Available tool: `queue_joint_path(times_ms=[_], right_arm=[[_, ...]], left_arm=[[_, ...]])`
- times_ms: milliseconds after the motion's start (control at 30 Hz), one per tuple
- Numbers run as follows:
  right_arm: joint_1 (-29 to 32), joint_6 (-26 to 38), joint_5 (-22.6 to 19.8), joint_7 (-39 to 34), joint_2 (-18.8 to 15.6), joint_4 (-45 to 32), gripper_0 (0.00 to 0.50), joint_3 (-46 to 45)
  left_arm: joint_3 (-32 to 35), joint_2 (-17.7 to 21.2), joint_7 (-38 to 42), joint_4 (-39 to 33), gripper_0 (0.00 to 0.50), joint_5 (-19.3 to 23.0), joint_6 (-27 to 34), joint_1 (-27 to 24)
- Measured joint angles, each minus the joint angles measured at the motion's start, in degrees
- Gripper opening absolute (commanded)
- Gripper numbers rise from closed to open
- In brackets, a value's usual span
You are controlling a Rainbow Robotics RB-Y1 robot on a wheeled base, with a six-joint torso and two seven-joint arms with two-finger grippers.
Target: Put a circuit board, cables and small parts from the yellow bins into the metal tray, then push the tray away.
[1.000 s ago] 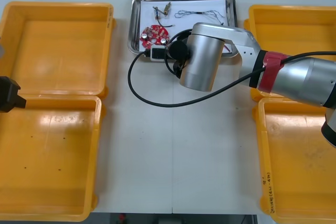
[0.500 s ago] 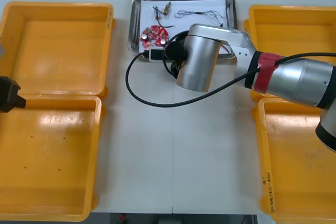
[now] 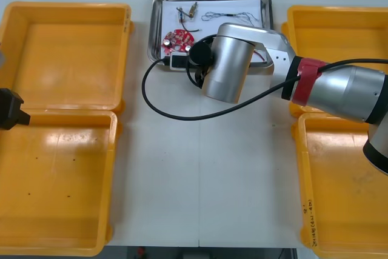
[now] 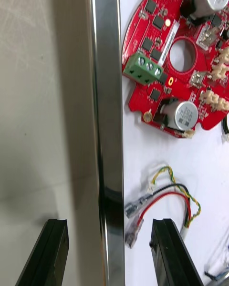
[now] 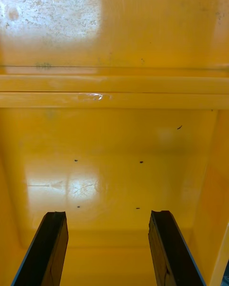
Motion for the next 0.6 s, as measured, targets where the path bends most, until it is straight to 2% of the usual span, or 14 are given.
queue_joint_path(times_ms=[400,533,600], right_arm=[[-0.01,14.53,-0.16,1.24,-0.04,-10.12,0.5,-1.64],[0.02,18.73,-2.34,1.23,-0.39,-13.98,0.5,-2.38],[0.18,21.87,-4.93,1.22,-0.71,-16.5,0.5,-4.27]], left_arm=[[0.0,0.0,0.0,0.0,0.5,0.0,0.0,0.0],[0.0,0.0,0.0,0.0,0.5,0.0,0.0,0.0],[0.0,0.0,0.0,-0.01,0.5,0.01,0.0,0.0]])
